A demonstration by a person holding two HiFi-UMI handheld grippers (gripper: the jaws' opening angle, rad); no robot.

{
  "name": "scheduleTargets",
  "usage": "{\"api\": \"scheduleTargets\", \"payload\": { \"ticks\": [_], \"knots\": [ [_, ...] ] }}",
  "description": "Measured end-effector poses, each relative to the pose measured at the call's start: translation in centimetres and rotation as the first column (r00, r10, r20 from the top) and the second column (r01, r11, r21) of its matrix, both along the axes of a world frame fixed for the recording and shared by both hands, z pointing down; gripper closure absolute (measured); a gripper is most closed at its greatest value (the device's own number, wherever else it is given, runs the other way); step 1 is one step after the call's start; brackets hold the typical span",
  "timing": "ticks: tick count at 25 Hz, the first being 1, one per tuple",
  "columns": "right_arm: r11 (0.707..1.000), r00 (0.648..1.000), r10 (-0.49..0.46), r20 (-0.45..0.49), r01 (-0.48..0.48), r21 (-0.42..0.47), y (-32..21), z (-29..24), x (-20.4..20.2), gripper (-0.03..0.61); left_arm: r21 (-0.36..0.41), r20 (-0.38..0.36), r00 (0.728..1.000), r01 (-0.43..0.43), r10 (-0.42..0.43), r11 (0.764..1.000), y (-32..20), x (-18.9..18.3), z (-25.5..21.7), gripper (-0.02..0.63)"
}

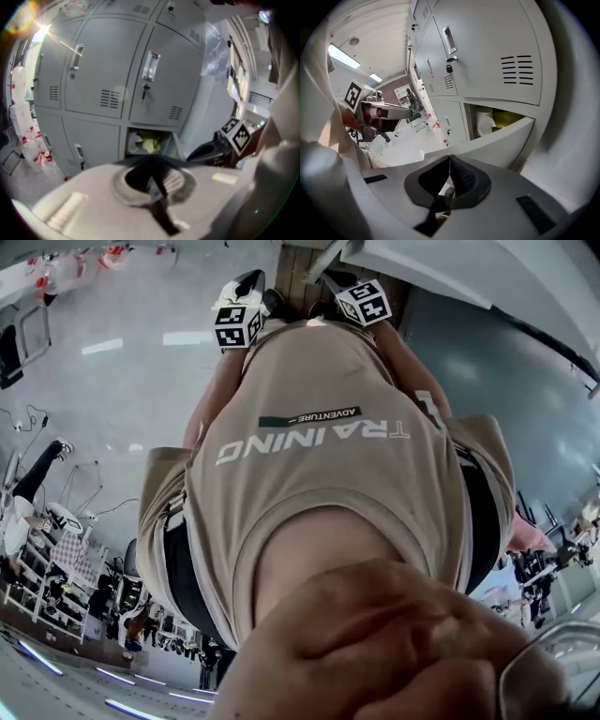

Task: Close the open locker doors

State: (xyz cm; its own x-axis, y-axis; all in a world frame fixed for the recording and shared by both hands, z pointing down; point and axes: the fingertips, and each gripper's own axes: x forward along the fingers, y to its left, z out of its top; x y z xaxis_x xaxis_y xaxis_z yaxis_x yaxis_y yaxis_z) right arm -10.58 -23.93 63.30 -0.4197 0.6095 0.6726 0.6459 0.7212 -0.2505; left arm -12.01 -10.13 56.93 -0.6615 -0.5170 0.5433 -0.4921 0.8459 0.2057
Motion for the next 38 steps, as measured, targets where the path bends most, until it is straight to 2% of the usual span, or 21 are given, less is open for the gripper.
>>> {"api": "scheduleTargets", "payload": {
  "ticks": [6,15,19,24,34,38],
  "knots": [
    [0.998,0.999,-0.050,-0.008,0.050,0.036,4.5,0.0,-2.9,0.563,0.020,0.001,1.000,0.016,-0.016,1.000,3.9,-3.3,0.7,0.614],
    [0.998,1.000,0.004,-0.007,-0.004,0.068,8.1,1.2,-7.8,0.563,0.049,-0.011,1.000,0.010,-0.009,0.999,8.3,-6.8,2.8,0.614],
    [0.996,1.000,-0.010,0.006,0.009,0.089,8.4,1.3,-10.4,0.563,0.035,0.006,1.000,0.004,-0.004,0.999,9.1,-8.2,2.3,0.614],
    [0.992,0.999,-0.035,-0.025,0.038,0.121,7.9,2.1,-12.1,0.563,0.030,0.009,0.998,0.054,-0.054,0.998,9.3,-9.3,1.7,0.614],
    [0.996,0.997,-0.054,-0.047,0.057,0.072,8.8,3.4,-15.4,0.563,0.005,0.038,0.990,0.137,-0.137,0.991,9.2,-11.6,0.0,0.614],
    [0.993,0.996,-0.079,-0.048,0.082,0.081,9.0,3.5,-16.7,0.563,0.001,0.041,0.987,0.158,-0.158,0.987,9.2,-12.2,-0.3,0.614]
  ]
}}
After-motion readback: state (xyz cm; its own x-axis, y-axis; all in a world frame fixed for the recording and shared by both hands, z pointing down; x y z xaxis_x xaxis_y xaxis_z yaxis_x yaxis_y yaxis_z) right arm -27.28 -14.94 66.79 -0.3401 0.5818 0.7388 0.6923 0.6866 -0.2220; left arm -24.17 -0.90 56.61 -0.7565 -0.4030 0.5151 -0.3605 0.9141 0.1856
